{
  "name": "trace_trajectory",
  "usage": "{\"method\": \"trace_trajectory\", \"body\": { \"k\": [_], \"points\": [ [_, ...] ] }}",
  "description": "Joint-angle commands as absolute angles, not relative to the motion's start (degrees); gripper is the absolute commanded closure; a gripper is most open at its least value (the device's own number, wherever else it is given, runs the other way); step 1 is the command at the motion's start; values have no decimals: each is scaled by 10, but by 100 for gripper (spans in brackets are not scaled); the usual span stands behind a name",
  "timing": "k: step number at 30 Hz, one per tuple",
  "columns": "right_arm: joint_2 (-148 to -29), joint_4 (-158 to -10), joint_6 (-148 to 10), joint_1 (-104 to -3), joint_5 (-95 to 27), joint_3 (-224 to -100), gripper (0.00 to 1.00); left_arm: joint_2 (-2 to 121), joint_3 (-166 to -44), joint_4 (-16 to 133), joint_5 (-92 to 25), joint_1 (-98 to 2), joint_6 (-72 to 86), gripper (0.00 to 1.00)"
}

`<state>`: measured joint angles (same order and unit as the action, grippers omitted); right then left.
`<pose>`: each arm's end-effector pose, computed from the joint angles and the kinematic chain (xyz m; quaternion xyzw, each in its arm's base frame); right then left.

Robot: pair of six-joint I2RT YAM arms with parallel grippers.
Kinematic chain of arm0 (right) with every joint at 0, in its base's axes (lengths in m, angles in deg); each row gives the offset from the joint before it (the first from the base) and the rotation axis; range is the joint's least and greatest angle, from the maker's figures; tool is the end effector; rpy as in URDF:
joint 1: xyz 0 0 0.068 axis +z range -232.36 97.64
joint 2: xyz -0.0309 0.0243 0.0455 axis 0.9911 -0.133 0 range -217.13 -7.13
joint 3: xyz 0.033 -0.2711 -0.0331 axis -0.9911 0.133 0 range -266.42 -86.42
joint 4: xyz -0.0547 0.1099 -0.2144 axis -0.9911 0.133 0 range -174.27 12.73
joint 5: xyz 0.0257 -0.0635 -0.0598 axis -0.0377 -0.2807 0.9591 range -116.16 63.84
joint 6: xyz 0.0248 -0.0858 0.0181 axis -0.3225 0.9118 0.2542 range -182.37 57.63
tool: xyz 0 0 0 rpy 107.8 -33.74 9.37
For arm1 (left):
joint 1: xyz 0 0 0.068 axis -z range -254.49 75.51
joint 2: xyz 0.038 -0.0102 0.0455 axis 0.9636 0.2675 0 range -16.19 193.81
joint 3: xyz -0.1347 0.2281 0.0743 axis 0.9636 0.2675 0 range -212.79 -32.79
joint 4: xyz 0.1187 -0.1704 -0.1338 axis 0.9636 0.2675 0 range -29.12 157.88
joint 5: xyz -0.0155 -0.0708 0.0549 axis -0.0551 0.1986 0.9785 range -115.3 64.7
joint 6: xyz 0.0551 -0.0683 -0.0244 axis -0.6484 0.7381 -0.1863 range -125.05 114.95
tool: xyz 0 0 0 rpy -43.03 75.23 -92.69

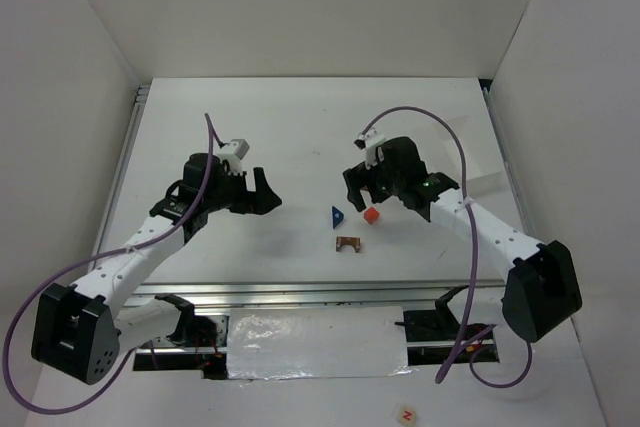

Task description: Build the wood block tower

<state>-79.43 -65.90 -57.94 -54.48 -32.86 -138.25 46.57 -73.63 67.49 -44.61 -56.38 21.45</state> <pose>0.2570 0.1467 0.2460 -0.2747 0.8578 0.1392 0.4114 0.2446 -0.1084 0.2482 0.0234 0.8514 -0.3246 0.4114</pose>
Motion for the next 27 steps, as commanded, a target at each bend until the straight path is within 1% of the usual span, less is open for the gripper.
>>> {"method": "trace_trajectory", "body": {
  "k": [1,4,9,11,14,16,20,21,22,27],
  "points": [
    [-798,-691,-562,-515,-364,-1363,0,470,-757,669,-424,-540,193,1],
    [-806,-699,-551,-498,-408,-1341,0,466,-752,664,-422,-529,191,1],
    [-817,-675,-557,-464,-433,-1322,2,467,-752,662,-433,-518,182,1],
    [-821,-668,-574,-452,-420,-1314,3,471,-754,663,-440,-517,178,1],
    [-828,-655,-609,-440,-382,-1303,8,474,-758,662,-449,-517,174,1],
    [-842,-635,-623,-420,-344,-1304,8,476,-761,665,-449,-518,168,1],
    [-877,-612,-646,-379,-320,-1326,7,482,-770,671,-446,-517,161,1],
    [-889,-605,-646,-374,-312,-1332,7,481,-772,676,-446,-517,160,1],
    [-897,-593,-650,-371,-279,-1343,7,482,-773,678,-441,-518,160,1],
    [-933,-567,-631,-362,-249,-1356,8,477,-774,684,-429,-517,151,1]
  ]
}}
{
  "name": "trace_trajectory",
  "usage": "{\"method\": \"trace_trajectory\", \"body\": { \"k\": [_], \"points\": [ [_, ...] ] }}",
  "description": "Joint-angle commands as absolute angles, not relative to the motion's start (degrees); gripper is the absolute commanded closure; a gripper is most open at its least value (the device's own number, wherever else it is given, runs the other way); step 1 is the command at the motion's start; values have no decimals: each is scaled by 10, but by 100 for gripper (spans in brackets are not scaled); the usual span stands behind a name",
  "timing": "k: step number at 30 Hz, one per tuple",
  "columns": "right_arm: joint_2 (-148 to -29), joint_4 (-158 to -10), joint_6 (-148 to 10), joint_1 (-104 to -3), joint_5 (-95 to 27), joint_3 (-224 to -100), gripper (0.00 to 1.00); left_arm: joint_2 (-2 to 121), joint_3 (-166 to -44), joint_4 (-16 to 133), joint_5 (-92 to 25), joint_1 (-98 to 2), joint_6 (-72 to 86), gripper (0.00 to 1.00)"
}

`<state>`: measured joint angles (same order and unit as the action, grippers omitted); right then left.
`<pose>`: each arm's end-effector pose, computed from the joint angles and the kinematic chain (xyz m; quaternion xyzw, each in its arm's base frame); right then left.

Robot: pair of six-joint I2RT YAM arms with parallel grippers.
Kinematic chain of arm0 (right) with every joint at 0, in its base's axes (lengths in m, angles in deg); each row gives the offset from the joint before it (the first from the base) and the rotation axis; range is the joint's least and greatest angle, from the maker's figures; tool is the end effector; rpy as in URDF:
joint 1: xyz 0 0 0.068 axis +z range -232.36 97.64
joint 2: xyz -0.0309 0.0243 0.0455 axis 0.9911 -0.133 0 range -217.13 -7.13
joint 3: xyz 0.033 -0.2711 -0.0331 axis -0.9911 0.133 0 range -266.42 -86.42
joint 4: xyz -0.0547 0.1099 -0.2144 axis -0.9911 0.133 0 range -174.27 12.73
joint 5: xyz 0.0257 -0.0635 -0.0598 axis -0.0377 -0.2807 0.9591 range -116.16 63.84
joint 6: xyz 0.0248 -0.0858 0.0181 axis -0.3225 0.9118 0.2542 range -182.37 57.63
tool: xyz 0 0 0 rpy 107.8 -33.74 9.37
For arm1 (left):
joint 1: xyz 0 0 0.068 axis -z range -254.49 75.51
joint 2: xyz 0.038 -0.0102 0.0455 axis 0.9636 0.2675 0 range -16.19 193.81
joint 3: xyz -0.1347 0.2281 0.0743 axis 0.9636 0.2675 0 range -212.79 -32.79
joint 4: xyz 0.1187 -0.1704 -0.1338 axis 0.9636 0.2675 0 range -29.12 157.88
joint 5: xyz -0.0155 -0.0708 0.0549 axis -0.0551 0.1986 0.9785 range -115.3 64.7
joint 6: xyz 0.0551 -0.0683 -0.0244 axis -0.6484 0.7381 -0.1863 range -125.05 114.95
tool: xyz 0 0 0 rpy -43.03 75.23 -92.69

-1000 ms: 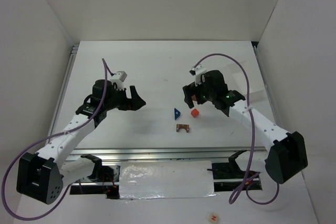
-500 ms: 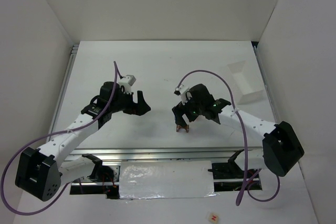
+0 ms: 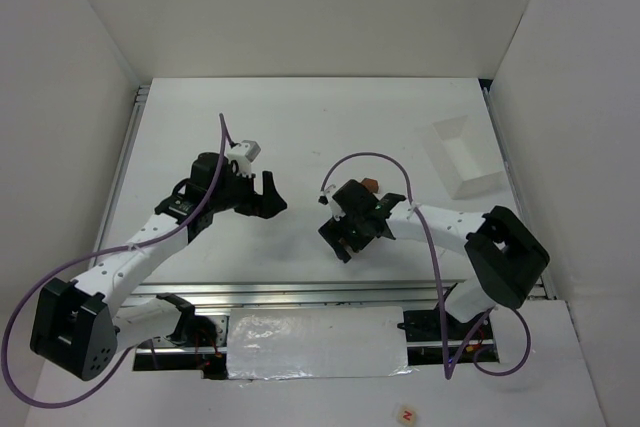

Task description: Build the wood block tower

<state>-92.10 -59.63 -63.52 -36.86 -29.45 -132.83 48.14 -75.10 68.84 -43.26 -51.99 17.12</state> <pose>0.1955 0.2056 0.1439 -0.3731 0.8979 0.1174 0.2018 0.2410 -0.1271 0.2474 0.0804 0.8551 -0.3127 0.4056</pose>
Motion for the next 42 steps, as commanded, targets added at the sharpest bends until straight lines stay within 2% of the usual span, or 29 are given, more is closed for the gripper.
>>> {"method": "trace_trajectory", "body": {
  "k": [1,5,9,11,12,14,16,17,18,21,24,27,34,42],
  "points": [
    [-935,-564,-630,-360,-243,-1357,8,477,-774,685,-428,-516,150,1],
    [-950,-560,-610,-359,-210,-1355,11,481,-778,683,-424,-516,145,1],
    [-967,-567,-606,-363,-220,-1356,26,495,-787,681,-431,-516,139,1],
    [-963,-576,-604,-361,-227,-1354,29,502,-790,680,-436,-516,136,1],
    [-960,-582,-602,-360,-233,-1353,35,508,-792,680,-437,-516,134,1],
    [-949,-597,-602,-359,-236,-1350,39,512,-795,680,-439,-516,131,1],
    [-938,-610,-601,-357,-234,-1342,49,517,-794,676,-446,-516,130,1],
    [-936,-618,-600,-356,-231,-1339,60,518,-794,674,-452,-516,129,1],
    [-934,-620,-600,-357,-230,-1337,63,519,-794,672,-456,-516,129,1],
    [-935,-626,-603,-358,-219,-1338,66,523,-796,672,-468,-516,127,1],
    [-934,-639,-609,-356,-196,-1339,74,524,-797,665,-493,-516,125,1],
    [-907,-678,-604,-351,-165,-1333,77,529,-801,655,-525,-515,124,1],
    [-818,-859,-525,-335,-159,-1299,76,558,-806,568,-723,-515,138,1],
    [-791,-944,-429,-296,-181,-1291,72,588,-832,564,-746,-502,140,1]
  ]
}}
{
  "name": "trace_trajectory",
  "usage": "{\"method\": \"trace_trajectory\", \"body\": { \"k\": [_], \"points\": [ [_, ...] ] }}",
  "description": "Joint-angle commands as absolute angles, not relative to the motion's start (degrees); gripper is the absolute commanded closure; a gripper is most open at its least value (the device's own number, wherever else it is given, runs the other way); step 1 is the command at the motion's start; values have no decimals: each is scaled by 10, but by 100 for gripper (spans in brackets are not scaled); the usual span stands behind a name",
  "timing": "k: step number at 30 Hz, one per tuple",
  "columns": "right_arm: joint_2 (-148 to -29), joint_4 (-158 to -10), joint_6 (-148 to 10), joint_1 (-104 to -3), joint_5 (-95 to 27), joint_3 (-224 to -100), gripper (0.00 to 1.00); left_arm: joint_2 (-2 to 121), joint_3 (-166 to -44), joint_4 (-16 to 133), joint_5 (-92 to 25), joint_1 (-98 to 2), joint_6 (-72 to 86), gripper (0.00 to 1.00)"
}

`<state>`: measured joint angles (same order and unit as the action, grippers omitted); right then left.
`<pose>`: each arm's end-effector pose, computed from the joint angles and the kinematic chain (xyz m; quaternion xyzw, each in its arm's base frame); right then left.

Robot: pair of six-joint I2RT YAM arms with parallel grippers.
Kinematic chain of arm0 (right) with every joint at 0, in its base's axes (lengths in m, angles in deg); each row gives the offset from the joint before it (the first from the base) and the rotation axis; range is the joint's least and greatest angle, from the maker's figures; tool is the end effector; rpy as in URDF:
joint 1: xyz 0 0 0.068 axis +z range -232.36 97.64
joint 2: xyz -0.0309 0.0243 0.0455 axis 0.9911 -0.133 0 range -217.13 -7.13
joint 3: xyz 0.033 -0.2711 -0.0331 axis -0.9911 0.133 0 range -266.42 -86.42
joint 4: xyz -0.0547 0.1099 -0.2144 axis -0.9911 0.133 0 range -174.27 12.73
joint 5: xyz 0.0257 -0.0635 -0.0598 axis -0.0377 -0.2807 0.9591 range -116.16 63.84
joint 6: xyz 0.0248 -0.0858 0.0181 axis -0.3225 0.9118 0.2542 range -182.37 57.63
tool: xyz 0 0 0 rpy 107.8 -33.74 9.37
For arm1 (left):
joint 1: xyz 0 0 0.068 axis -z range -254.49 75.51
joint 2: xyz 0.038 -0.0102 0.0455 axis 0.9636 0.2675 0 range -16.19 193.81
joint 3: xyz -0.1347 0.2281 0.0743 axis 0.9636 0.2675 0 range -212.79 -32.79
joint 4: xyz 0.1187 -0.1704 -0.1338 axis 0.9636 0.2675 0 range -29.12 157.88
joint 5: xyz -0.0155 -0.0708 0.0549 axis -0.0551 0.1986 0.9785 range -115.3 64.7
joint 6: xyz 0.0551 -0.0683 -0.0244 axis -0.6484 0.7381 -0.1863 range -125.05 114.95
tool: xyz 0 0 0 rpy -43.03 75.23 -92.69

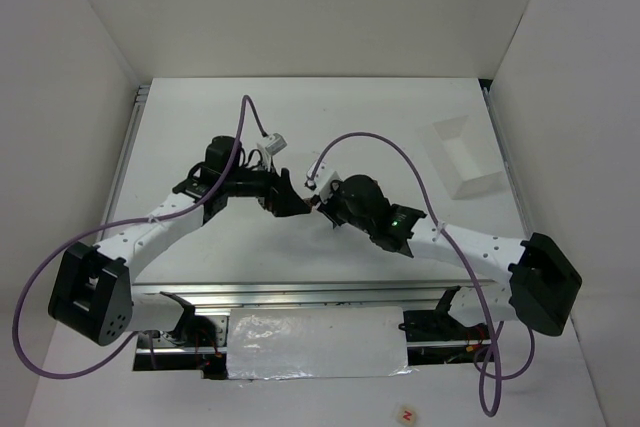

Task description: Build the wood block tower

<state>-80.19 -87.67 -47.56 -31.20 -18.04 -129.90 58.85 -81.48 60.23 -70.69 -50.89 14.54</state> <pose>0.2038 0.2346 0.2389 -0.4295 0.7306 0.1074 0.5198 0.2534 -0.1741 0.2659 0.2324 0.7735 -0.4844 0.3362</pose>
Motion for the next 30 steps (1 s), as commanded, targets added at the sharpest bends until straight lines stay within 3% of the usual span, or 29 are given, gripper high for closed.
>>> {"method": "trace_trajectory", "body": {
  "k": [1,10,15,20,23,24,26,28,30],
  "points": [
    [-793,-940,-424,-293,-176,-1294,73,586,-832,560,-738,-501,142,1],
    [-760,-961,-422,-276,-163,-1283,73,600,-846,596,-703,-488,119,24],
    [-737,-956,-422,-278,-177,-1279,73,597,-843,590,-701,-485,119,49],
    [-738,-953,-422,-276,-173,-1281,73,597,-844,585,-709,-482,122,55],
    [-740,-954,-422,-273,-170,-1282,72,598,-849,588,-710,-482,121,68],
    [-740,-953,-422,-273,-170,-1282,67,597,-851,588,-710,-482,118,79],
    [-740,-945,-427,-273,-165,-1289,45,597,-859,583,-713,-482,102,86],
    [-738,-924,-432,-271,-153,-1297,33,586,-866,578,-681,-481,69,94],
    [-727,-916,-437,-271,-150,-1296,28,583,-878,586,-654,-482,22,100]
  ]
}}
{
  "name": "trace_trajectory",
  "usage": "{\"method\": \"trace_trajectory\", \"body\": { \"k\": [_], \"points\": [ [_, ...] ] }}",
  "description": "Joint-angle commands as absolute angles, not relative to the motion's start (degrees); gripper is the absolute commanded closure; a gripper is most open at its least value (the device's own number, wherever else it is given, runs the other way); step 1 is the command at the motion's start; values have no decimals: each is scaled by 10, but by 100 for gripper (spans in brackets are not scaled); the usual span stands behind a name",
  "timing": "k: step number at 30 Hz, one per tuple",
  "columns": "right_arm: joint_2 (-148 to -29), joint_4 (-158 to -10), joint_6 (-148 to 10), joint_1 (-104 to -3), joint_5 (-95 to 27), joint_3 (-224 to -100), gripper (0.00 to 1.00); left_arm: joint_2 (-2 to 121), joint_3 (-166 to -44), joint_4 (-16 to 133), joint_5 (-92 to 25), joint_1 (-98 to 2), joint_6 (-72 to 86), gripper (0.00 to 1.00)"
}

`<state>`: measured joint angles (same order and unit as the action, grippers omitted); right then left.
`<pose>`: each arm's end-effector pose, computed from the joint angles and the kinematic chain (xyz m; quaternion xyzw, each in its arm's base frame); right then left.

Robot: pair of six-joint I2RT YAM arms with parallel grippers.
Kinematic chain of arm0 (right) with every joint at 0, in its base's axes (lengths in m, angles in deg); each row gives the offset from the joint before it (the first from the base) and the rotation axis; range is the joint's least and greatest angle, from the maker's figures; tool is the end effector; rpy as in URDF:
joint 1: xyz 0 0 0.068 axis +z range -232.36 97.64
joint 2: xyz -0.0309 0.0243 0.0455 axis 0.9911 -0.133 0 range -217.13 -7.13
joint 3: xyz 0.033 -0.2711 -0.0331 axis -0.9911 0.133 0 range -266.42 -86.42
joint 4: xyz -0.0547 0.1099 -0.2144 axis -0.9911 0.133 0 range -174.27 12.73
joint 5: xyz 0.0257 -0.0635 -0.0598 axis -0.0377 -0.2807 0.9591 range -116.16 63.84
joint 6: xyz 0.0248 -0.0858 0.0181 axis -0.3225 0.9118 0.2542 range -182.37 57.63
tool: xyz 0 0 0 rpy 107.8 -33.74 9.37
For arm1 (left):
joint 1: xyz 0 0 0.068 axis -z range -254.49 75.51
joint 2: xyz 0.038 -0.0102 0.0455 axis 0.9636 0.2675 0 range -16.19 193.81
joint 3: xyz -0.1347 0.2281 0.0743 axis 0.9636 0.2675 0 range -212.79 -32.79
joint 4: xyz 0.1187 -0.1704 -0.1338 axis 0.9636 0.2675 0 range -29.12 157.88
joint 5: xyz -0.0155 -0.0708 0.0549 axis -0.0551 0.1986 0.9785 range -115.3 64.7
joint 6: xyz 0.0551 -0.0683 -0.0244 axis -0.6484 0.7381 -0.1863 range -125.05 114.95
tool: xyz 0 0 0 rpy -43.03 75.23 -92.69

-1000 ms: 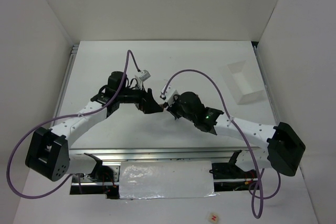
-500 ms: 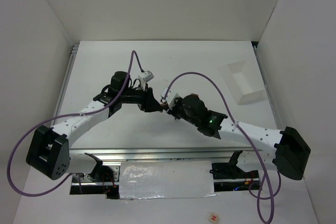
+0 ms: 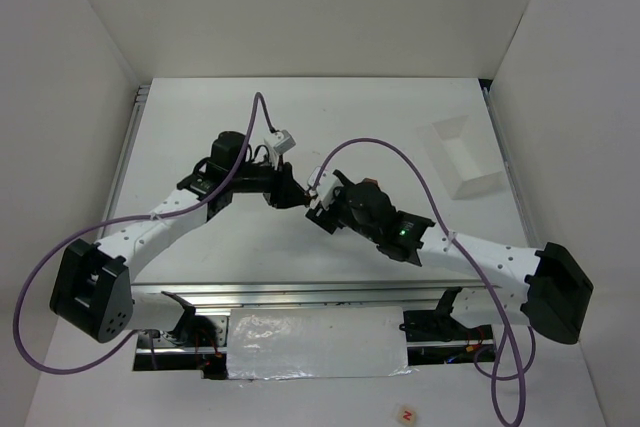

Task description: Build the wood block tower

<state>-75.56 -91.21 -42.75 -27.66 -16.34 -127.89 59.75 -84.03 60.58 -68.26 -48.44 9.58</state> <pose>0.1841 0.2359 0.2578 -0.4538 0.6801 0.1053 0.5660 0.2547 -0.1864 0.2753 0.2751 0.7586 -0.4638 0.3657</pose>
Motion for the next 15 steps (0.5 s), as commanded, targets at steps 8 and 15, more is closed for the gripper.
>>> {"method": "trace_trajectory", "body": {
  "k": [8,15],
  "points": [
    [-581,-924,-479,-301,-145,-1240,19,648,-961,662,-653,-493,-223,100],
    [-456,-931,-530,-380,-118,-1203,9,806,-1127,862,-714,-531,-432,100]
  ]
}}
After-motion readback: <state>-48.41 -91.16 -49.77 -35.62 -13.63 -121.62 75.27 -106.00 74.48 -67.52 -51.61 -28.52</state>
